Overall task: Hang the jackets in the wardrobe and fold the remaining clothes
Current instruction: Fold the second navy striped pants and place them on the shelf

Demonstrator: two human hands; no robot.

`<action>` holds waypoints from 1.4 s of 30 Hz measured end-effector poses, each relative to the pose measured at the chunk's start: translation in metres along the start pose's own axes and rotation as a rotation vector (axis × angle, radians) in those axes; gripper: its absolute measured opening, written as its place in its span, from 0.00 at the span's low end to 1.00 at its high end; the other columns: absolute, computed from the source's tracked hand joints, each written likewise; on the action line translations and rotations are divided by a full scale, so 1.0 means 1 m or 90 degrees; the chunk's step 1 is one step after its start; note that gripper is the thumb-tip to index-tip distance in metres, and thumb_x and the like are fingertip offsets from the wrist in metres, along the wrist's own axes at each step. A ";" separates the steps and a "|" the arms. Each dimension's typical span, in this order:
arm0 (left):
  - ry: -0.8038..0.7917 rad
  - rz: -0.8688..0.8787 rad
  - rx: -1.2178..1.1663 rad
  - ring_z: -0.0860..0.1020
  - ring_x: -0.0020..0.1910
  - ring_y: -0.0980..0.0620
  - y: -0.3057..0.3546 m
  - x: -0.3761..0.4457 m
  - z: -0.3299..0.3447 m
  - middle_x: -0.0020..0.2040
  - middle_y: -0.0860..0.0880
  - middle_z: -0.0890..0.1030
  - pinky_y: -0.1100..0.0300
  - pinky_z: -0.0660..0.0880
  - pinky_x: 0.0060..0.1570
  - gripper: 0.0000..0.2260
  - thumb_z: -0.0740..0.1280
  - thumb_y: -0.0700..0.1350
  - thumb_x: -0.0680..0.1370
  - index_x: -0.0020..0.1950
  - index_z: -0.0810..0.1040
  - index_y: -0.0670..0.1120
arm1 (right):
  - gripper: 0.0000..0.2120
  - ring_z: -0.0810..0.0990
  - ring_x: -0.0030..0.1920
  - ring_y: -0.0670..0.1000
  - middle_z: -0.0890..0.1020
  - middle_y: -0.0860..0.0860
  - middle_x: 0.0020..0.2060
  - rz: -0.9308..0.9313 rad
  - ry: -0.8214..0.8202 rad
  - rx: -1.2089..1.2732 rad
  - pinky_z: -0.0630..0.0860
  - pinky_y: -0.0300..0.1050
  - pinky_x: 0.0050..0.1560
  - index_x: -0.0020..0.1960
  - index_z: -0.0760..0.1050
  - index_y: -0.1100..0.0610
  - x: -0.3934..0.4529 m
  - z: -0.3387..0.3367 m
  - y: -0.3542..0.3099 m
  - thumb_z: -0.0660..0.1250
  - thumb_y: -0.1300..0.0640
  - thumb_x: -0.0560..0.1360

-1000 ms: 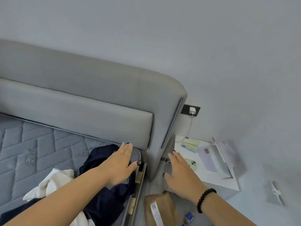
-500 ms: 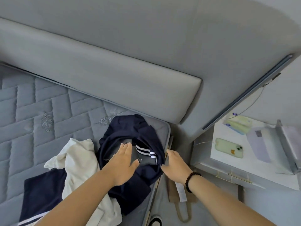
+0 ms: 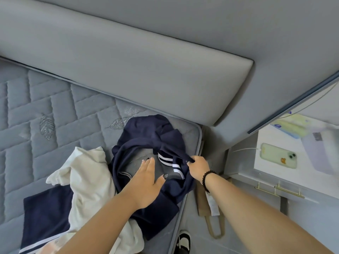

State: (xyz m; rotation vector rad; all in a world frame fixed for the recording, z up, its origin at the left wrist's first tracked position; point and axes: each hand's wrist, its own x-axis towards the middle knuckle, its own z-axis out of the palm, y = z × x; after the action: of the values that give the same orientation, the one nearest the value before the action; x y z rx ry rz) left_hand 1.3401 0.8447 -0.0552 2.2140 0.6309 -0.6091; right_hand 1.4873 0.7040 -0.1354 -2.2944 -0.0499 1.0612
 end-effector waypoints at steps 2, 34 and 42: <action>-0.018 0.011 -0.009 0.42 0.78 0.53 0.004 -0.005 -0.002 0.80 0.48 0.46 0.60 0.45 0.74 0.35 0.58 0.55 0.82 0.79 0.41 0.43 | 0.07 0.76 0.43 0.53 0.78 0.53 0.41 -0.011 -0.002 0.071 0.70 0.42 0.38 0.47 0.75 0.55 -0.016 -0.017 -0.009 0.59 0.61 0.80; 0.145 0.312 0.045 0.81 0.43 0.51 0.257 -0.205 0.000 0.40 0.53 0.83 0.55 0.77 0.46 0.07 0.64 0.52 0.77 0.43 0.79 0.51 | 0.16 0.68 0.28 0.39 0.72 0.41 0.27 -0.380 0.268 -0.055 0.65 0.32 0.31 0.32 0.70 0.50 -0.487 -0.253 0.007 0.62 0.50 0.78; 0.253 0.470 -0.071 0.79 0.41 0.50 0.325 -0.341 0.029 0.37 0.53 0.82 0.54 0.76 0.42 0.13 0.59 0.36 0.74 0.41 0.78 0.52 | 0.10 0.79 0.38 0.46 0.82 0.48 0.39 -0.362 0.485 0.025 0.76 0.40 0.39 0.43 0.79 0.51 -0.636 -0.264 0.075 0.65 0.46 0.76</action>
State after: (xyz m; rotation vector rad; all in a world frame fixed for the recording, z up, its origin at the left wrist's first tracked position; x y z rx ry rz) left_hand 1.2676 0.5417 0.2998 2.2554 -0.0006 0.2404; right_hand 1.2258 0.3341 0.3887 -2.2879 -0.3413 -0.1113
